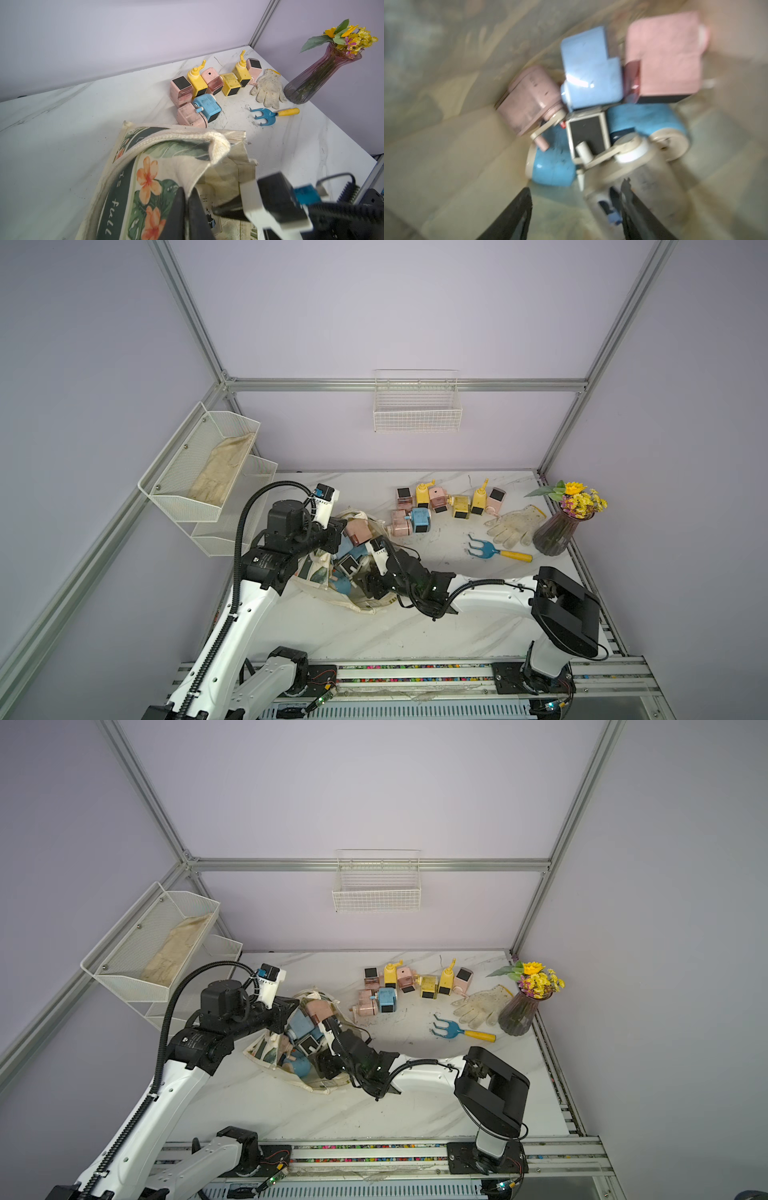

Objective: Take out the pencil sharpeners from the tote bags
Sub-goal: Adjust the canvas bag at the center of the board.

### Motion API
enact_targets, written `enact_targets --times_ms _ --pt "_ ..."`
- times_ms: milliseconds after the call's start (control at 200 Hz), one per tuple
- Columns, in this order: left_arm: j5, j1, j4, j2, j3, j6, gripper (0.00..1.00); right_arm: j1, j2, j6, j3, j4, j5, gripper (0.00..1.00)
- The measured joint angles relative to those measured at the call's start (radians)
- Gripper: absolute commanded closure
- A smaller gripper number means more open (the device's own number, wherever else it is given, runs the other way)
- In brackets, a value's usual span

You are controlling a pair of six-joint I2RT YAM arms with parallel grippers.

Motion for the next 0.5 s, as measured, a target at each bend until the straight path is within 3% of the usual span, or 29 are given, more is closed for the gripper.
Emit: enact_targets --times_ms 175,325,500 --pt "0.047 0.000 0.004 0.046 0.003 -0.008 0.90 0.131 0.119 -0.008 0.085 0.040 -0.024 0.41" --pt "0.092 0.000 -0.019 0.060 0.003 -0.014 0.89 0.157 0.250 -0.036 0.228 0.043 -0.024 0.41" --pt "0.100 0.000 -0.027 0.049 0.002 -0.011 0.89 0.151 0.241 -0.087 0.232 0.032 -0.016 0.29"
